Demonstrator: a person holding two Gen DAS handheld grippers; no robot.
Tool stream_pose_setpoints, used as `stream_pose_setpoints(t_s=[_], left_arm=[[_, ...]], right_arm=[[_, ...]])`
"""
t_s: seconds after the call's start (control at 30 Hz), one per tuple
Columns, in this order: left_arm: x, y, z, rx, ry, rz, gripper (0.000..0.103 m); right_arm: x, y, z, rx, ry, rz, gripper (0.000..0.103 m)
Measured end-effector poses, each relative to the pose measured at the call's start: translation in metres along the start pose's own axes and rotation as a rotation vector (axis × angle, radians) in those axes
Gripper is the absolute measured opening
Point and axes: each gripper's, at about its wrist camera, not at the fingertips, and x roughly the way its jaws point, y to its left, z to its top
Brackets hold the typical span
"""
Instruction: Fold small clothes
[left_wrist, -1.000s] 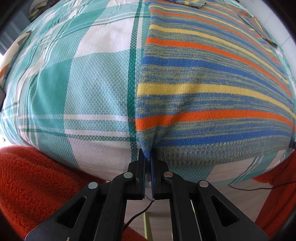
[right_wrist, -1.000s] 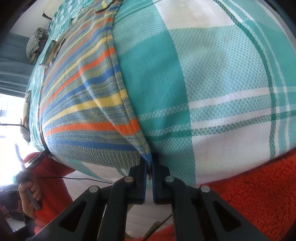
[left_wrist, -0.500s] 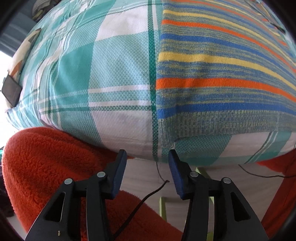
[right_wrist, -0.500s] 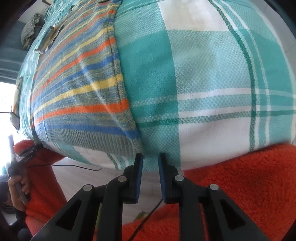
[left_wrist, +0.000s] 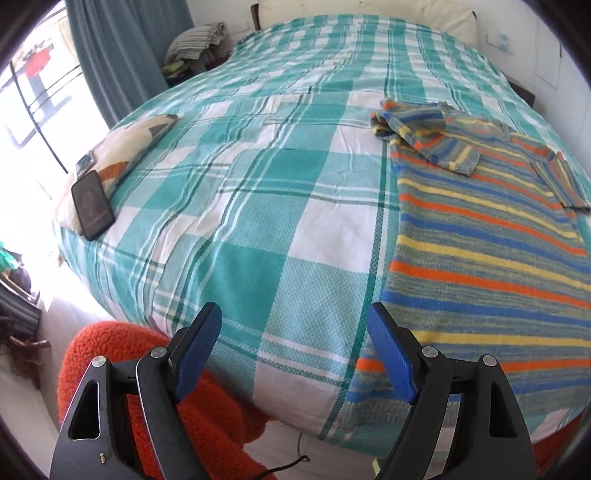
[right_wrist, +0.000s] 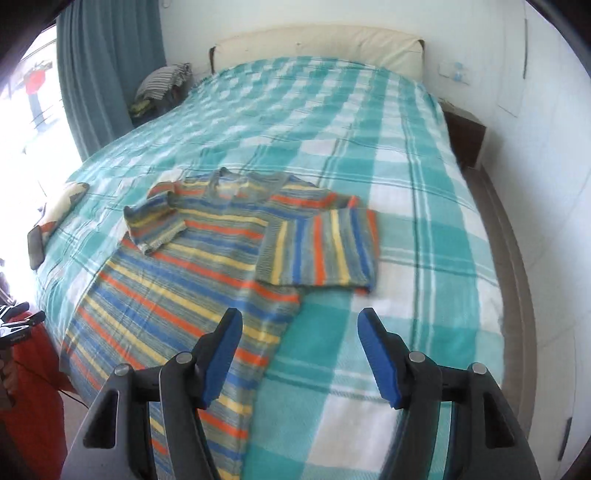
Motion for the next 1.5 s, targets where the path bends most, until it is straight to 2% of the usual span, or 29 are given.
stream_pose_setpoints(t_s=[0.1, 0.2, 0.27, 0.3, 0.43, 0.53, 0.6, 0.67, 0.7, 0.77, 0.97, 1.03, 1.3, 1.37, 1.43, 1.47, 1.5], left_arm=[[0.009, 0.004, -0.009, 0.011, 0.05, 0.037, 0.083], [0.014, 0.009, -0.008, -0.02, 0.069, 0.01, 0.083], [0.018, 0.009, -0.008, -0.021, 0.081, 0.016, 0.083], [0.019, 0.009, -0.008, -0.024, 0.091, 0.016, 0.083], [0.026, 0.009, -0.009, -0.04, 0.115, 0.006, 0.083], [0.028, 0.006, -0.009, -0.044, 0.122, 0.003, 0.083], [0.029, 0.002, -0.009, -0.038, 0.123, -0.001, 0.083], [0.03, -0.003, -0.009, -0.021, 0.128, 0.004, 0.083], [0.03, -0.005, -0.009, -0.012, 0.128, 0.008, 0.083], [0.027, -0.008, -0.01, 0.001, 0.121, 0.016, 0.083], [0.025, -0.001, -0.013, -0.006, 0.126, 0.028, 0.083], [0.026, 0.003, -0.013, -0.021, 0.132, 0.026, 0.083], [0.023, 0.006, -0.013, -0.03, 0.129, 0.003, 0.083], [0.018, 0.011, -0.013, -0.038, 0.126, -0.002, 0.083], [0.009, 0.019, -0.01, -0.055, 0.127, -0.001, 0.082], [-0.001, 0.023, -0.007, -0.066, 0.112, 0.0, 0.082], [-0.014, 0.025, 0.0, -0.07, 0.071, -0.016, 0.082]], right_arm=[[0.068, 0.049, 0.019, -0.201, 0.04, 0.017, 0.064], [0.131, 0.073, 0.019, -0.331, 0.095, -0.033, 0.06], [0.165, 0.054, 0.02, -0.255, 0.154, -0.047, 0.032], [0.169, 0.039, 0.021, -0.184, 0.168, -0.041, 0.003], [0.109, -0.051, 0.023, 0.158, 0.002, -0.017, 0.003], [0.049, -0.143, 0.004, 0.444, -0.108, -0.093, 0.003], [0.024, -0.197, -0.019, 0.611, -0.116, -0.15, 0.003], [0.016, -0.227, -0.04, 0.66, -0.085, -0.198, 0.003], [0.016, -0.235, -0.049, 0.683, -0.074, -0.188, 0.003], [0.02, -0.244, -0.065, 0.75, -0.059, -0.165, 0.003], [0.037, -0.244, -0.104, 0.885, 0.019, -0.242, 0.002], [0.037, -0.242, -0.11, 0.904, 0.017, -0.256, 0.002], [0.04, -0.228, -0.111, 0.733, 0.066, -0.331, 0.002], [0.035, -0.227, -0.117, 0.731, 0.06, -0.339, 0.008], [0.026, -0.226, -0.127, 0.75, 0.05, -0.353, 0.02], [0.018, -0.223, -0.131, 0.749, 0.041, -0.379, 0.022], [0.008, -0.219, -0.134, 0.742, 0.022, -0.41, 0.028]])
